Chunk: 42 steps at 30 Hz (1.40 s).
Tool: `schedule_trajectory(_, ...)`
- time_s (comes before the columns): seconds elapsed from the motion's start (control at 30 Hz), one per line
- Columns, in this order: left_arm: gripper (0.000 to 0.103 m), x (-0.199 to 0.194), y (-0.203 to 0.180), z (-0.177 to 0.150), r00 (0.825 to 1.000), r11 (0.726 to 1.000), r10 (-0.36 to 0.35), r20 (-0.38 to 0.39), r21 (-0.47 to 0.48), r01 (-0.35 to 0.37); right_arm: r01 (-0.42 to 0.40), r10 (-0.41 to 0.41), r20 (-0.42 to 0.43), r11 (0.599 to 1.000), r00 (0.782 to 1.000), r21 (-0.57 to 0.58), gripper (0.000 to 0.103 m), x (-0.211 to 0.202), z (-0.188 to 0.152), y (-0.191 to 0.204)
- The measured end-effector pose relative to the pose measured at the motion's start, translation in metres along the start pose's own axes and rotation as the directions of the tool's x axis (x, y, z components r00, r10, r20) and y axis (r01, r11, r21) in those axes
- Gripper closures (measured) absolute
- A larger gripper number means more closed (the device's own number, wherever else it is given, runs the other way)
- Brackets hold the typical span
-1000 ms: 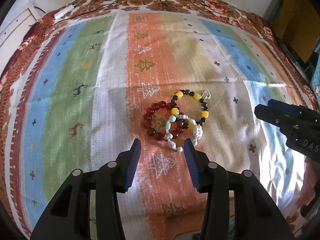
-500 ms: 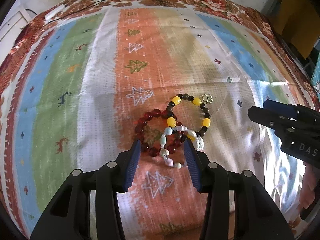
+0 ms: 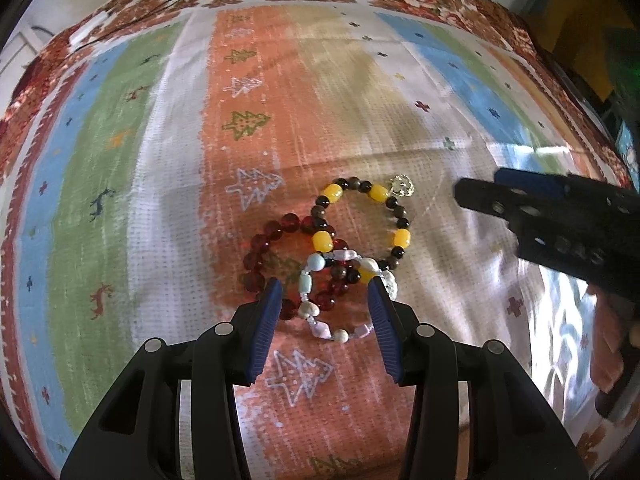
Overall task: Organize jewelry
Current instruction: 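Move the right gripper to the gold charm while the left gripper approaches the white bead bracelet, then close the right gripper on the gold charm while the left gripper grasps the white bead bracelet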
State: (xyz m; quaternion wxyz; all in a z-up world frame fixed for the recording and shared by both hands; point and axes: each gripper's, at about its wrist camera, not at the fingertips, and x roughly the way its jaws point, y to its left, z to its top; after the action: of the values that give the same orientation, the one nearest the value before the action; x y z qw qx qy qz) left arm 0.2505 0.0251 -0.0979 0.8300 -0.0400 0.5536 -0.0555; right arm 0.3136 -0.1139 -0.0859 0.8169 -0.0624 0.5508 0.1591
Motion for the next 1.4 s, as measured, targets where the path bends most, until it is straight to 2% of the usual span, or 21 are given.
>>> schedule_trajectory(0.53,0.058,0.014,0.006,0.004,1.0,1.0,0.014,-0.018,0.003,-0.014,0.011,-0.011,-0.024,1.0,1.0,0.01,0.049,0.027,0.017,-0.004)
schedule_trajectory(0.97,0.058,0.017,0.013,0.003,1.0,1.0,0.003,-0.02,-0.014,-0.003,-0.027,0.03,-0.064,0.999,0.998,0.044,0.049,0.047,0.022,-0.003)
schedule_trajectory(1.4,0.058,0.018,0.014,0.003,1.0,1.0,0.0,-0.017,-0.019,-0.001,-0.065,0.07,-0.069,0.995,0.995,0.069,0.049,0.053,0.025,0.002)
